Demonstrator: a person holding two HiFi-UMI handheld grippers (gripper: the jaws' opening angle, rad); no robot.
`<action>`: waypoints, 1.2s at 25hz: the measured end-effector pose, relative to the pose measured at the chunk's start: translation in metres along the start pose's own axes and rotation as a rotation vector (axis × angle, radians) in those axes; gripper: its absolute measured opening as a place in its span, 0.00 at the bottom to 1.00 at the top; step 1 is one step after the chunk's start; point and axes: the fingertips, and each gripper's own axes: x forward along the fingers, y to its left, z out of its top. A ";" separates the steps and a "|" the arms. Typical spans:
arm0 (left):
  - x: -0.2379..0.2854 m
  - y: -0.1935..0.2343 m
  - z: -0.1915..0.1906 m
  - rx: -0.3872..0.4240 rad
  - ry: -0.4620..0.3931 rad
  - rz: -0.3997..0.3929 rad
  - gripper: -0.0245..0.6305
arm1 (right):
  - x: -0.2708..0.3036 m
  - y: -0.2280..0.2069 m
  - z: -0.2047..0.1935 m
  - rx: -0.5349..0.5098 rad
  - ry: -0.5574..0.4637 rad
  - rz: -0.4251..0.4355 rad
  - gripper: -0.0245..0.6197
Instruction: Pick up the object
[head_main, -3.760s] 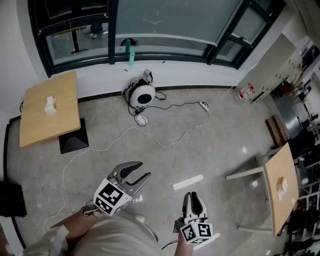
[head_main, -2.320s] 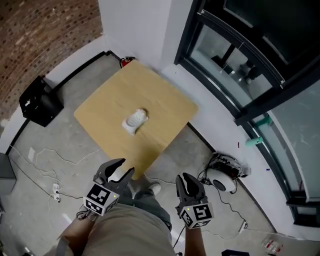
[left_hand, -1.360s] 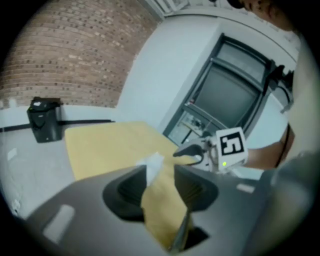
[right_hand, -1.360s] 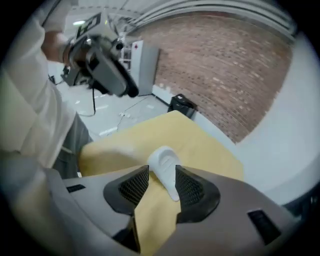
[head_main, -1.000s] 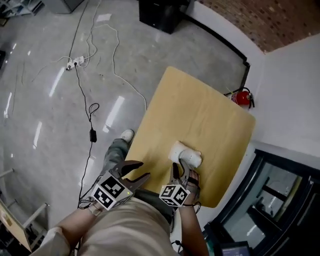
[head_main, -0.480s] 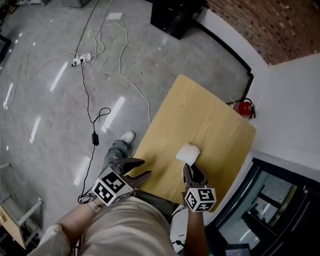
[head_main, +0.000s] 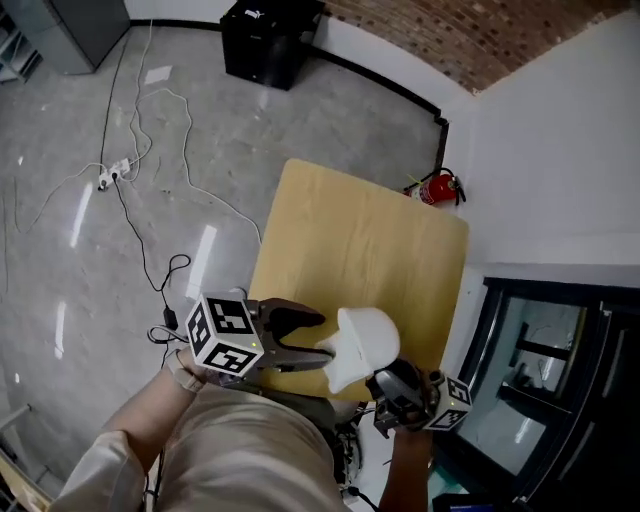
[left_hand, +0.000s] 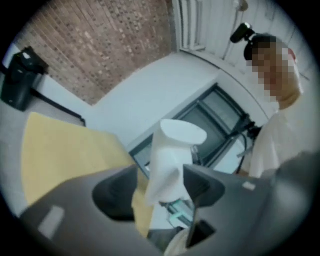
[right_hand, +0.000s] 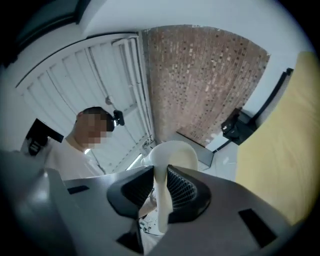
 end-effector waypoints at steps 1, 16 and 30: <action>0.006 -0.015 0.005 0.022 0.032 -0.090 0.47 | 0.003 0.011 -0.003 -0.018 0.012 0.037 0.18; 0.029 -0.092 0.077 0.579 0.035 -0.242 0.56 | 0.039 0.094 0.034 -0.635 0.006 -0.122 0.18; 0.008 -0.120 0.149 1.268 -0.050 -0.163 0.55 | 0.100 0.144 0.059 -1.400 0.123 -0.518 0.18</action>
